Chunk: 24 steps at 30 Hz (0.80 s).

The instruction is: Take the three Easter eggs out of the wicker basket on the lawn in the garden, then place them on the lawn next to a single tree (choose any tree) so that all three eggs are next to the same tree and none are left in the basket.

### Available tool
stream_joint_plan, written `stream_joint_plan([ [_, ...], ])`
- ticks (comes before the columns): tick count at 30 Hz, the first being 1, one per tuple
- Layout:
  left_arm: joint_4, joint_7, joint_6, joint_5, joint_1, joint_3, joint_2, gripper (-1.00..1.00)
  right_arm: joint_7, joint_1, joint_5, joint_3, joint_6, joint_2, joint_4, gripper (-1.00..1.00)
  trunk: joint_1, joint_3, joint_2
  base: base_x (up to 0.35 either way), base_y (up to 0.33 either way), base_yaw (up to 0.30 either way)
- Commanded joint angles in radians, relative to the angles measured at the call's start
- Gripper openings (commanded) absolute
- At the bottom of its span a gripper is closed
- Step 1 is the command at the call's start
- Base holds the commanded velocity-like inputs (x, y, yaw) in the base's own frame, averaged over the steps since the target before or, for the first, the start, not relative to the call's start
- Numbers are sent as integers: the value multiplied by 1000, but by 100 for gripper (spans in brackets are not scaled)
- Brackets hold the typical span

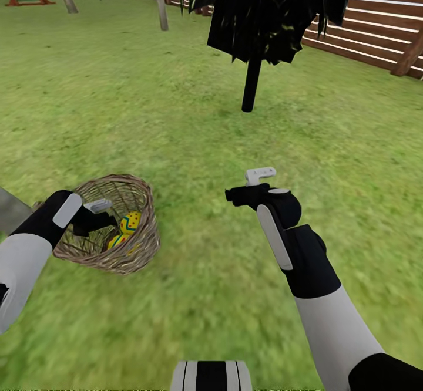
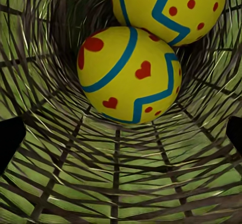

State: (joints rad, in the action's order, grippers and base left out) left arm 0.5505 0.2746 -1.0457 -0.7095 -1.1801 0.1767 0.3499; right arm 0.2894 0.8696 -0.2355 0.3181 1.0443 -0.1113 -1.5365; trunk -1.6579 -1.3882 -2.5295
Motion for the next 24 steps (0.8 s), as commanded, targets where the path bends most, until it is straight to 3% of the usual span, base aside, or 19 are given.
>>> stream_joint_plan([
  [1,1,8,-1,-11,-1,7,1,100,11,2,-10,1,3,0,2,100,0,-5,-1,0,0,0],
  [12,7,7,-1,-11,-2,9,2,100,9,30,-12,2,3,-3,30,100,-5,-47,-3,0,0,0],
  [24,15,6,-1,-11,-4,10,4,100,8,46,-15,4,3,-4,35,100,-5,-47,-3,29,29,0],
])
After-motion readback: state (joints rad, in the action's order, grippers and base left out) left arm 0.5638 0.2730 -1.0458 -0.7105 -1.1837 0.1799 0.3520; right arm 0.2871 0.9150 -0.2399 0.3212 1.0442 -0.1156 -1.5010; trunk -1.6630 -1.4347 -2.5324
